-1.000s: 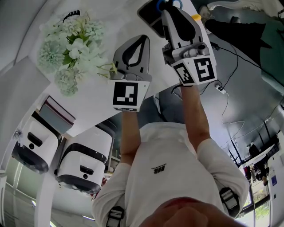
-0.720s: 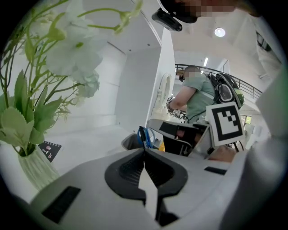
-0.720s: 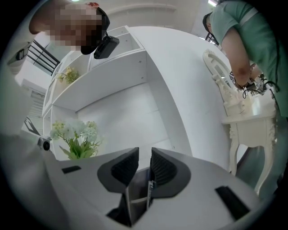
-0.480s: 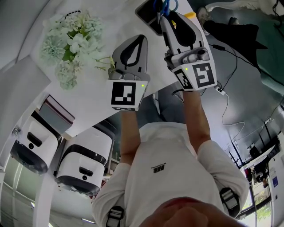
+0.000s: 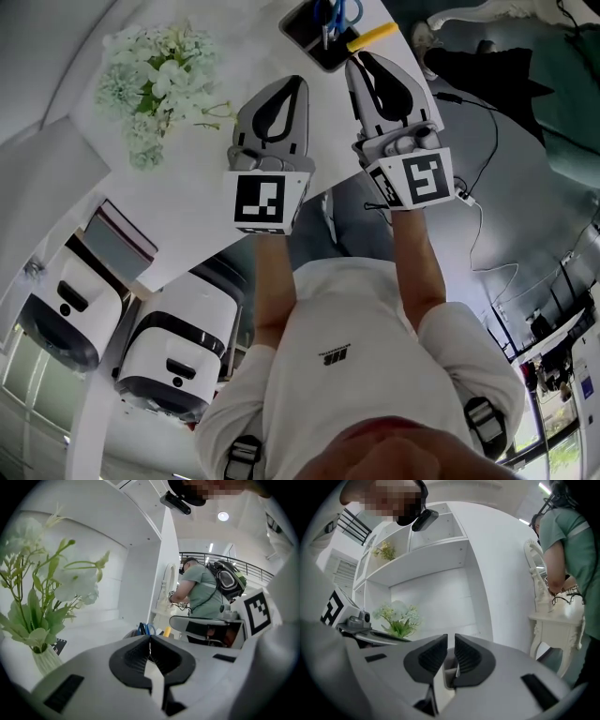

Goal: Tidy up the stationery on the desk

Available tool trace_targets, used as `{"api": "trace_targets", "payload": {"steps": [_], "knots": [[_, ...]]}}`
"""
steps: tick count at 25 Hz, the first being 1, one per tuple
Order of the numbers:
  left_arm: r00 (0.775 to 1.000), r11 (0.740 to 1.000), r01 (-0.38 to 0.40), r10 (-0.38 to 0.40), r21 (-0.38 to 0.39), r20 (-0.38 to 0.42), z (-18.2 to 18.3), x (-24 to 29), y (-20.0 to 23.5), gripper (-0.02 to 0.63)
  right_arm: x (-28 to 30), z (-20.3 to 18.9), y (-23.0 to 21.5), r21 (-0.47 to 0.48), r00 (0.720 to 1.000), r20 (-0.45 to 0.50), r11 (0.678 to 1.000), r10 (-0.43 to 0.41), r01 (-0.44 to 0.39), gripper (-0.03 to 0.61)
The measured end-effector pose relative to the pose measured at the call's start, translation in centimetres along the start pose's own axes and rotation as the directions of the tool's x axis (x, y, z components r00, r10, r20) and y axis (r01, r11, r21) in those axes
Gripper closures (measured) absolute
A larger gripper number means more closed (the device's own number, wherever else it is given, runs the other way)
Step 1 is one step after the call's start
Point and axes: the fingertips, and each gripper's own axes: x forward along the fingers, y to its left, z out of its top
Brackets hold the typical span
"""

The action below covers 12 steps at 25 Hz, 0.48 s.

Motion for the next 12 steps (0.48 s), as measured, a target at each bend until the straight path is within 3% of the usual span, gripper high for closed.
{"api": "trace_targets", "payload": {"steps": [12], "knots": [[1.000, 1.000, -0.010, 0.010, 0.005, 0.010, 0.3, -1.4, -1.4, 0.614, -3.5, -0.6, 0.8, -0.003, 0.999, -0.037, 1.000, -0.006, 0.005, 0.548]]}}
